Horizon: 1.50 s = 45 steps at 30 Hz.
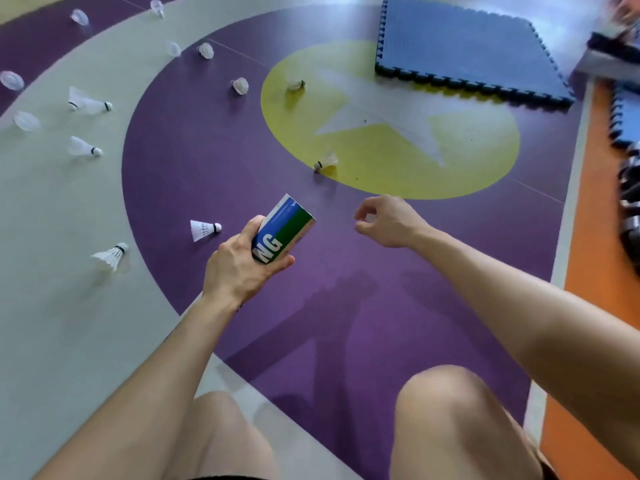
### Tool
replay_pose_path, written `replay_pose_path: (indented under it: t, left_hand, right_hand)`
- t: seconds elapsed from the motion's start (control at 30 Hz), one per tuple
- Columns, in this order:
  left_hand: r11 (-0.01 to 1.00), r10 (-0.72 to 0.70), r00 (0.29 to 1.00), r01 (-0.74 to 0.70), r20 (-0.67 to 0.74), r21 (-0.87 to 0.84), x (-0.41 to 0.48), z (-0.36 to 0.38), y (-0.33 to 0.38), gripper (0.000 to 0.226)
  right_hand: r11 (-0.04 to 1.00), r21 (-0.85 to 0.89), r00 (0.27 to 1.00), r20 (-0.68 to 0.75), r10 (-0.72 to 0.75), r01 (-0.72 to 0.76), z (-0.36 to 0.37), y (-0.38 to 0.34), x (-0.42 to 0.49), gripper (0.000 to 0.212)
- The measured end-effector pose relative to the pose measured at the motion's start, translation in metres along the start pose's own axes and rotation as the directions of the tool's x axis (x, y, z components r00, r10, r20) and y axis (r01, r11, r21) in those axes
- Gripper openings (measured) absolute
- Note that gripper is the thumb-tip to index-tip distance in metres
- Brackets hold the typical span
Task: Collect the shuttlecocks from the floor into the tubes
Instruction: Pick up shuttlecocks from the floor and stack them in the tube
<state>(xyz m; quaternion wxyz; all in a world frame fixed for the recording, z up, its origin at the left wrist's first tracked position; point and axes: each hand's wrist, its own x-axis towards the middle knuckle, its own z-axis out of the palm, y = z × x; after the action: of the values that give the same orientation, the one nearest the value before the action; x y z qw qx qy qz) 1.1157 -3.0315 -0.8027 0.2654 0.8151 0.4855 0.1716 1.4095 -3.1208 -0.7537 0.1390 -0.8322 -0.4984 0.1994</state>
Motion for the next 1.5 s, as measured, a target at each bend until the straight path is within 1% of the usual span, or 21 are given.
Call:
replay_pose_path:
  t: [0.13,0.23,0.33,0.43,0.5,0.6,0.7,0.77,0.93,1.0,1.03,1.1,1.13,1.23,1.33,1.4,1.5]
  left_hand:
    - [0.999,-0.006,1.000,0.006,-0.004,0.049,0.034,0.006,0.009,0.085]
    - [0.997,0.001,1.000,-0.002,0.004,0.072,0.068,0.027,0.007,0.086]
    - [0.994,-0.016,1.000,0.015,0.011,0.109,0.116,0.057,-0.001,0.092]
    - [0.988,-0.066,0.997,0.060,0.035,0.145,0.175,0.090,-0.003,0.090]
    - [0.981,-0.105,0.993,0.096,0.051,0.166,0.215,0.110,-0.004,0.088]
    - [0.971,-0.150,0.982,0.125,0.111,0.204,0.268,0.132,-0.001,0.079]
    - [0.961,-0.185,0.970,0.145,0.159,0.235,0.308,0.135,0.003,0.075]
    - [0.959,-0.198,0.967,0.158,0.158,0.236,0.329,0.135,0.004,0.074]
    - [0.953,-0.220,0.963,0.178,0.155,0.243,0.355,0.138,-0.016,0.070]
    - [0.953,-0.217,0.964,0.176,0.153,0.248,0.360,0.137,-0.024,0.070]
    - [0.954,-0.209,0.966,0.168,0.151,0.250,0.362,0.135,-0.028,0.071]
    - [0.955,-0.185,0.971,0.142,0.152,0.259,0.364,0.125,-0.034,0.071]
    - [0.956,-0.179,0.972,0.136,0.152,0.260,0.363,0.117,-0.036,0.071]
    - [0.961,-0.198,0.969,0.162,0.148,0.226,0.354,0.078,-0.040,0.068]
    - [0.958,-0.246,0.960,0.218,0.138,0.186,0.335,0.024,-0.043,0.066]
    - [0.954,-0.273,0.955,0.254,0.111,0.160,0.316,-0.013,-0.051,0.067]
    - [0.937,-0.326,0.944,0.318,0.037,0.148,0.290,-0.061,-0.076,0.071]
  right_hand:
    - [1.000,0.008,1.000,-0.024,0.004,-0.004,-0.003,0.004,0.038,0.019]
    - [0.999,0.052,0.998,-0.059,0.016,-0.013,0.011,0.020,0.080,0.018]
    - [0.993,0.117,0.997,-0.069,0.029,-0.021,0.034,0.042,0.142,0.014]
    - [0.982,0.178,0.994,-0.084,0.076,-0.060,0.061,0.065,0.220,0.012]
    - [0.970,0.223,0.989,-0.090,0.116,-0.094,0.077,0.078,0.273,0.016]
    - [0.955,0.255,0.983,-0.062,0.172,-0.151,0.099,0.098,0.343,0.035]
    - [0.941,0.267,0.974,-0.029,0.226,-0.210,0.112,0.108,0.388,0.049]
    - [0.927,0.274,0.964,-0.010,0.267,-0.254,0.118,0.111,0.410,0.056]
    - [0.912,0.272,0.948,0.006,0.317,-0.307,0.134,0.110,0.454,0.063]
    - [0.908,0.280,0.949,0.031,0.315,-0.311,0.139,0.110,0.464,0.061]
    - [0.917,0.267,0.954,0.047,0.296,-0.298,0.141,0.109,0.468,0.053]
    - [0.932,0.247,0.964,0.053,0.261,-0.266,0.144,0.102,0.474,0.030]
    - [0.935,0.252,0.968,0.042,0.247,-0.249,0.142,0.095,0.477,0.024]
    - [0.940,0.309,0.988,0.004,0.151,-0.145,0.107,0.042,0.478,0.016]
    - [0.924,0.376,0.997,-0.004,-0.071,0.067,0.050,-0.040,0.469,0.012]
    - [0.896,0.404,0.977,0.023,-0.213,0.186,0.016,-0.099,0.456,0.013]
    - [0.862,0.426,0.935,0.091,-0.342,0.274,-0.010,-0.169,0.435,0.010]
